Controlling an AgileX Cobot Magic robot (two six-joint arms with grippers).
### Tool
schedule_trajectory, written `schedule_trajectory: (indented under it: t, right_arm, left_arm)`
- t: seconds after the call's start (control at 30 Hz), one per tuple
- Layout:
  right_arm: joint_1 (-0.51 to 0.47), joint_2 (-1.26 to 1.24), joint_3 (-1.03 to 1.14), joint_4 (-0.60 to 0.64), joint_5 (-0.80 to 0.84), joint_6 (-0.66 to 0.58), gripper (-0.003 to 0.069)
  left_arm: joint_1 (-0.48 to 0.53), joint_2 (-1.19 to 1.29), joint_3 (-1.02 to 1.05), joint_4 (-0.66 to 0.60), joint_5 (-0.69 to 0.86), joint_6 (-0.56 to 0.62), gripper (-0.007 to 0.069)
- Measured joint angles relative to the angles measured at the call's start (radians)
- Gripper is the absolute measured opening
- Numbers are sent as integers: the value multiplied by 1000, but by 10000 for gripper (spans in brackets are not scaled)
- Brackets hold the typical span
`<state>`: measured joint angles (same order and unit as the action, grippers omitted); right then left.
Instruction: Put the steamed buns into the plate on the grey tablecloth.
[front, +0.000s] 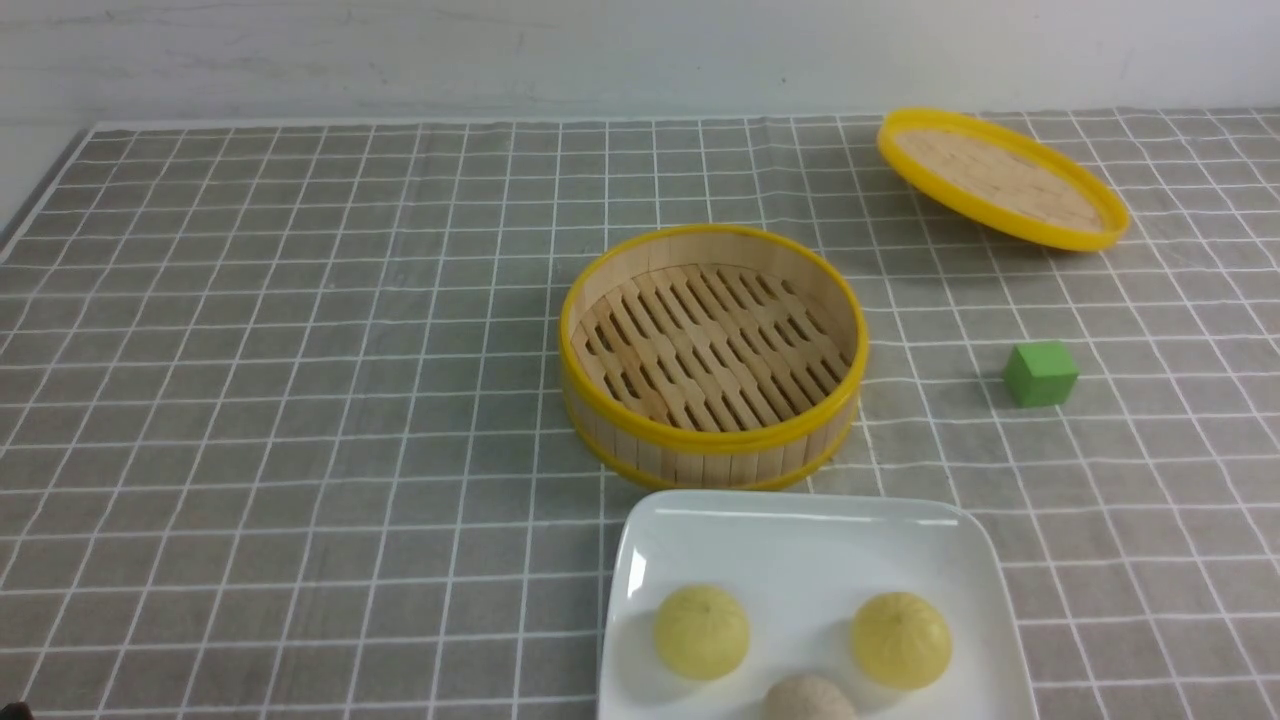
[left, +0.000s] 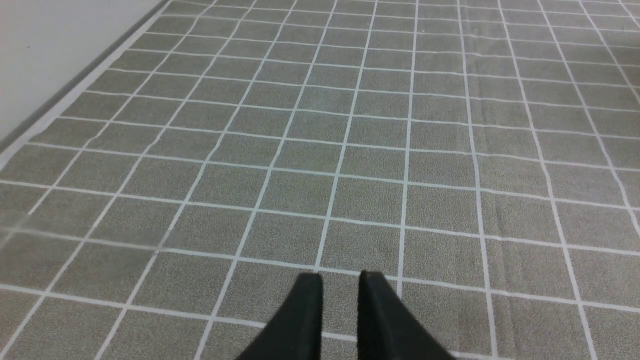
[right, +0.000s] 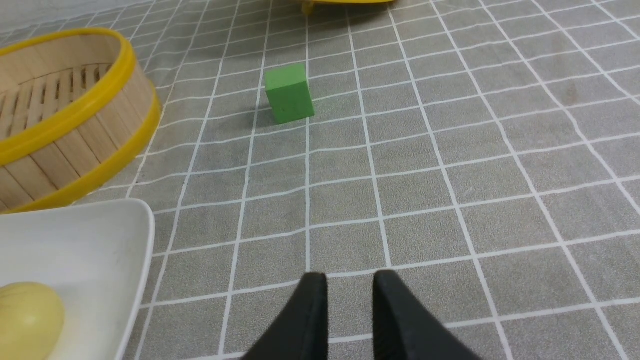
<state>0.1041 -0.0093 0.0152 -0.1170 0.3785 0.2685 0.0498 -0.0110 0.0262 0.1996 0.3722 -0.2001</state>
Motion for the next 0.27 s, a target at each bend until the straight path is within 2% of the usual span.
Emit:
schedule_trajectory:
  t: [0.27]
  right_arm:
    - [0, 0, 0, 0, 0, 0, 163]
  left_arm:
    - [0, 0, 0, 0, 0, 0, 146]
